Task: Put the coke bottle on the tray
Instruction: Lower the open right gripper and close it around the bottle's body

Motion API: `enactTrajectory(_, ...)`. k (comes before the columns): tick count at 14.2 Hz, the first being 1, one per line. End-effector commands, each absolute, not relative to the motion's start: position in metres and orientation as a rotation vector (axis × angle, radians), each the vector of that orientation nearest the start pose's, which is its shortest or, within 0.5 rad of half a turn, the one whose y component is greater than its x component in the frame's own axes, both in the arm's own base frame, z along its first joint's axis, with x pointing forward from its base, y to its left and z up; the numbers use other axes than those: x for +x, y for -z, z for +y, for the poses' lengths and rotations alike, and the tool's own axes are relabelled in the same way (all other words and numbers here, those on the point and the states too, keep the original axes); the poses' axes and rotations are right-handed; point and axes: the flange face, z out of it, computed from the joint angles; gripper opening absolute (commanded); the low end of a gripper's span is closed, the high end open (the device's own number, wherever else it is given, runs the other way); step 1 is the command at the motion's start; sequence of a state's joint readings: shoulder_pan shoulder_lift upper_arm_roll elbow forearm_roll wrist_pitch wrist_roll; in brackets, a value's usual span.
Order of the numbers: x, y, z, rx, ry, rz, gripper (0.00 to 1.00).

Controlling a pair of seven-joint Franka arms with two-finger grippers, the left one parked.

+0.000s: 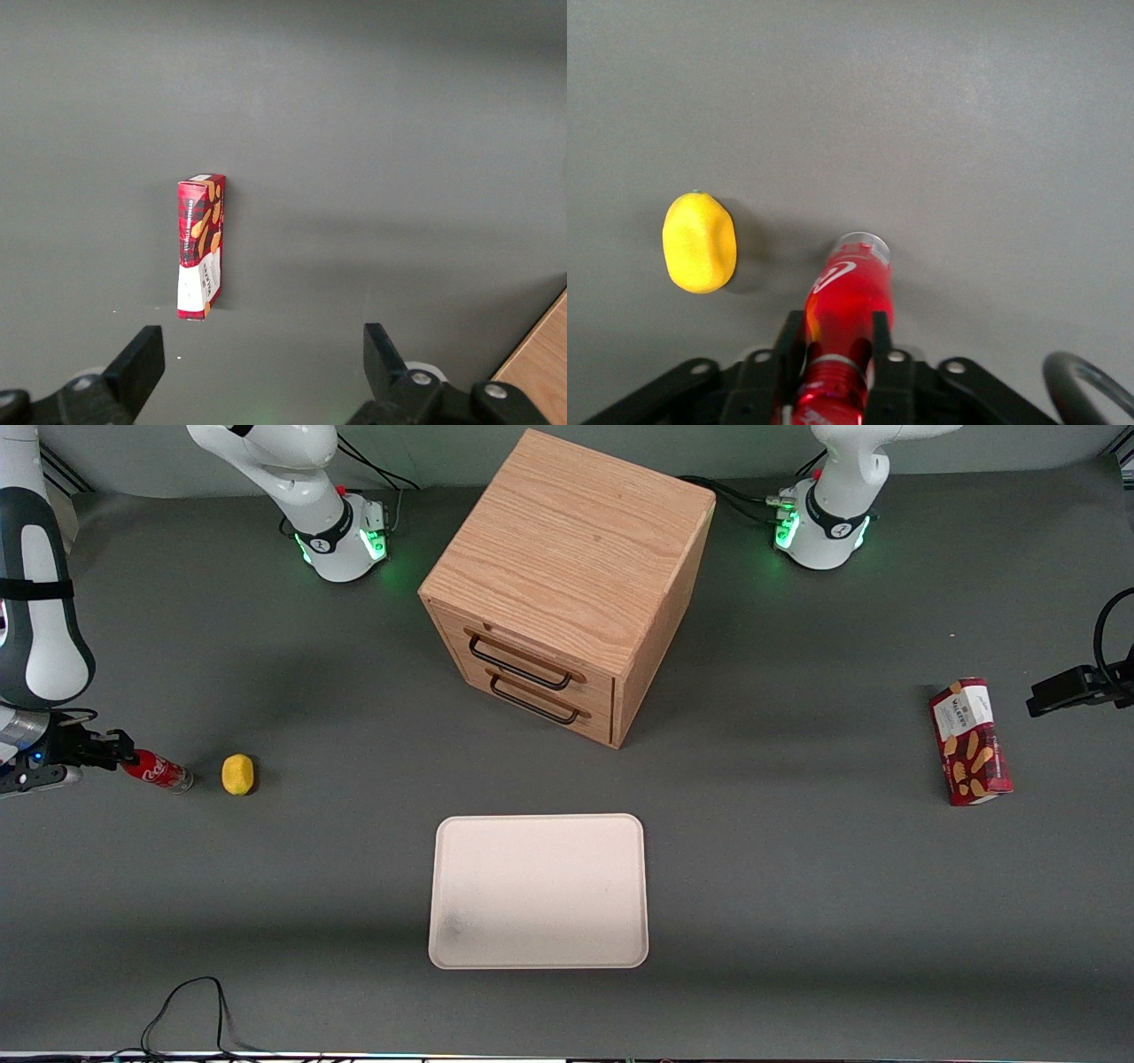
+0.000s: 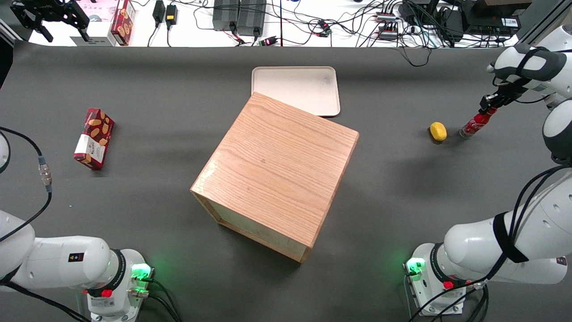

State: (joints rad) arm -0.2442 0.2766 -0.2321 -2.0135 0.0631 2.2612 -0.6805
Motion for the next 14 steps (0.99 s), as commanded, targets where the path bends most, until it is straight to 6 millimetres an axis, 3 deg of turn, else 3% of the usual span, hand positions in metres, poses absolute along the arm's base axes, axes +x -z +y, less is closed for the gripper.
enactTrajectory(1,0.533,-0.336,-0.265,-3.124,-0.018,-0.297,0.09)
enactTrajectory(2,0.535,-0.342,-0.264,-3.118,-0.026,-0.297,0.08)
enactTrajectory(4,0.548,-0.375,-0.264,-3.103,-0.057,-0.314,0.08)
enactTrajectory(7,0.564,-0.44,-0.26,-3.116,-0.087,-0.378,0.07)
enactTrajectory(11,0.559,-0.544,-0.251,-3.112,-0.054,-0.395,0.06)
enactTrajectory(14,0.544,-0.606,-0.243,-3.1,-0.055,-0.4,0.06)
